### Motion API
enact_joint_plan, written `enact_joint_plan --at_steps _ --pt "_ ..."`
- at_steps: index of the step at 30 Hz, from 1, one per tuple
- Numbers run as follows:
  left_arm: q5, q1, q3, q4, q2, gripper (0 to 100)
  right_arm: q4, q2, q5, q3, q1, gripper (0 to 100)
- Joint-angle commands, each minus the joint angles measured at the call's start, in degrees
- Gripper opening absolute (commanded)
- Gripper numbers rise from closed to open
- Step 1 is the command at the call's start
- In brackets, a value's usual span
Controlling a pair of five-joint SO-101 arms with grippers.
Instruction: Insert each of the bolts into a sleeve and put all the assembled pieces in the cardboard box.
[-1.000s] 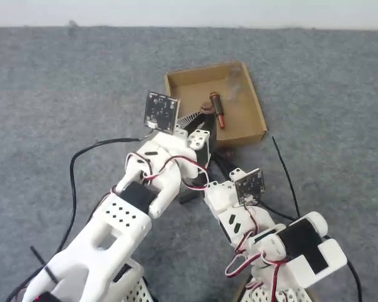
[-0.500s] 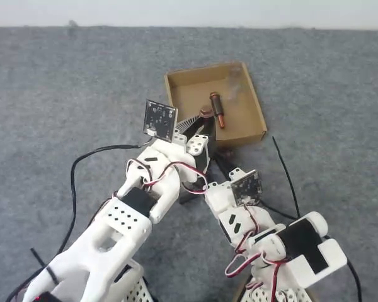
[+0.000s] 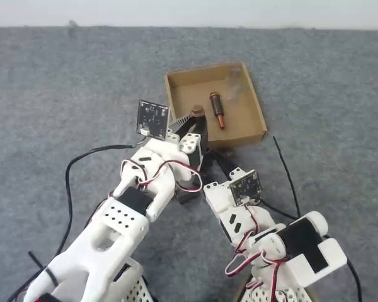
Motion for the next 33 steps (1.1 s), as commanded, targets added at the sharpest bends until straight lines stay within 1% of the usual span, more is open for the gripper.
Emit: enact_joint_plan --at_steps 1,20,29,33 --pt "-0.5 0.0 0.0 -2.0 -2.9 1 -0.6 -0.7 0.8 0.7 0.8 2.4" --pt "-0.7 1.8 -0.9 -2.7 -2.5 1 -0.6 -0.7 1.1 0.7 0.9 2.4" --pt "-0.7 1.9 1.7 -2.6 -2.5 1 -0.6 -0.8 1.2 0.7 1.0 2.4" --pt "-0.7 3.2 3.7 -2.8 -2.5 1 -0.6 -0.8 1.3 0.7 2.1 2.4"
